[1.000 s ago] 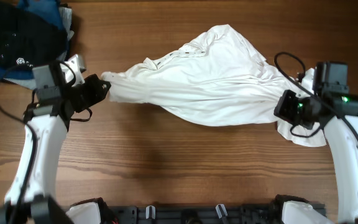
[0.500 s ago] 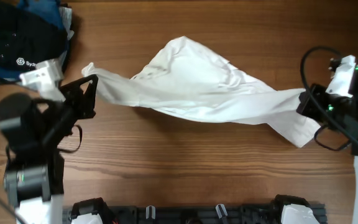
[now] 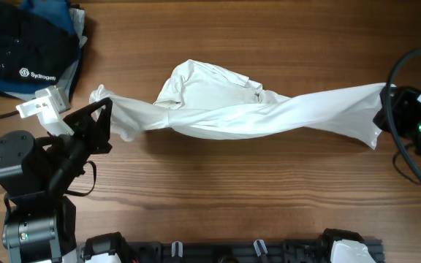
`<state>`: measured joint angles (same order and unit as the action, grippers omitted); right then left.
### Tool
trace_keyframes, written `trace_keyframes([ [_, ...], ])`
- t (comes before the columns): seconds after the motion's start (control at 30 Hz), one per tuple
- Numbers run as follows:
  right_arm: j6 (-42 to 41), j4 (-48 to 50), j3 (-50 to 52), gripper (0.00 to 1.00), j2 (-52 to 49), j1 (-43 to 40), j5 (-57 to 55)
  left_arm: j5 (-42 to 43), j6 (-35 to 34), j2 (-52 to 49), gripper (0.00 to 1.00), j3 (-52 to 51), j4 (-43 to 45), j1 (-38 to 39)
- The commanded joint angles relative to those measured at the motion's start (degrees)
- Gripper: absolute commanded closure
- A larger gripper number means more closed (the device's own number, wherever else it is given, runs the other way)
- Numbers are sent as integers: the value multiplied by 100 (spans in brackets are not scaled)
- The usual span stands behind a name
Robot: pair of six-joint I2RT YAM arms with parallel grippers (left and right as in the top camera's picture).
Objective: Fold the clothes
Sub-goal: 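Lift the T-shirt with both grippers and spread it wide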
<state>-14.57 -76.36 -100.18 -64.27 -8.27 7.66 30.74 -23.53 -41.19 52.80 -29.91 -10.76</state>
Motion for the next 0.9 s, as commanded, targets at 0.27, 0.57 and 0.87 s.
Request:
trace_keyframes([
  [0.27,155,-129,-575,96,-20,44,-129,-57,-420,44,96,92,138,15],
  [0.57,151,-249,-573,96,-105,44,-129,-59,-621,44,96,92,52,9],
  [0.87,243,-144,-575,96,-114,44,-125,-55,-520,59,96,92,365,11],
])
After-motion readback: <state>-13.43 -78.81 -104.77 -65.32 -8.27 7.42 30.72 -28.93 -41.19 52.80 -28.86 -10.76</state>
